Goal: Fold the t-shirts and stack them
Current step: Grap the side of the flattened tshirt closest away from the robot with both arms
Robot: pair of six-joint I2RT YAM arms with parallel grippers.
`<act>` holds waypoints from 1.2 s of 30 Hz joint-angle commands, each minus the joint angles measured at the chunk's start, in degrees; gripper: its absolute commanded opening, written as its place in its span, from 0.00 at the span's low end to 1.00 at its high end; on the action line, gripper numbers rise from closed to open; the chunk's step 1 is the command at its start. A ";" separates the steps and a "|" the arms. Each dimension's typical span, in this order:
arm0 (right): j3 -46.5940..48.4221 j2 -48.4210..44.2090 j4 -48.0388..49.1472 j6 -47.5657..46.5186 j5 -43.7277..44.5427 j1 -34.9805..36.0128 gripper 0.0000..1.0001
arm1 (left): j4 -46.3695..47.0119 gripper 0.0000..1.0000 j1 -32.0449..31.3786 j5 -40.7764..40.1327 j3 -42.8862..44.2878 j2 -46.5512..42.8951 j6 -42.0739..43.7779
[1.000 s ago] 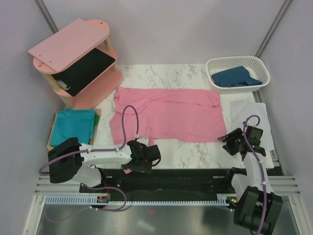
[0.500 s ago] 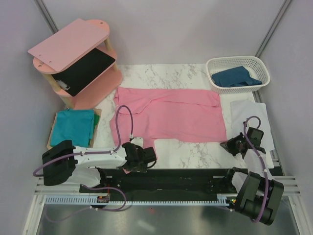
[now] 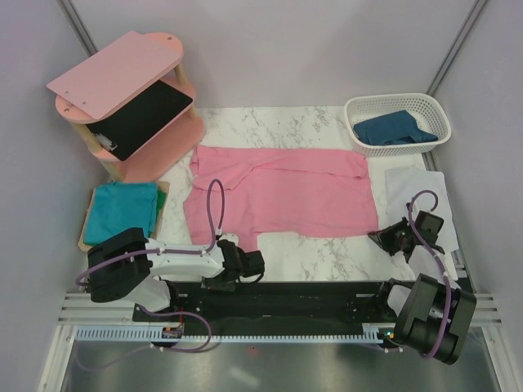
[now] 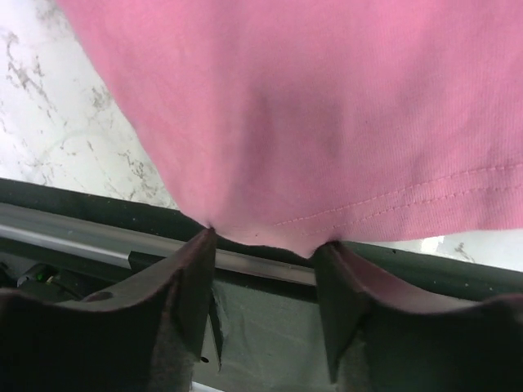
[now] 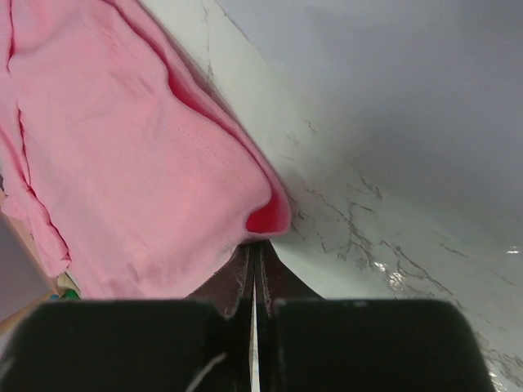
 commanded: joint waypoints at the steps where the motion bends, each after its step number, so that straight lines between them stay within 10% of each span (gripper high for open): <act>1: 0.21 0.54 3.09 -1.65 -1.75 -0.65 0.00 | -1.04 0.51 0.17 -8.30 0.81 1.24 -6.26; 8: -0.67 1.34 4.15 -2.71 -2.98 -1.09 0.00 | -2.89 0.02 0.17 -9.44 0.46 0.80 -9.25; 36: 8.03 -1.65 -5.26 -13.96 -5.44 -1.09 0.00 | -20.70 0.02 -4.84 -11.98 12.93 -5.61 -17.07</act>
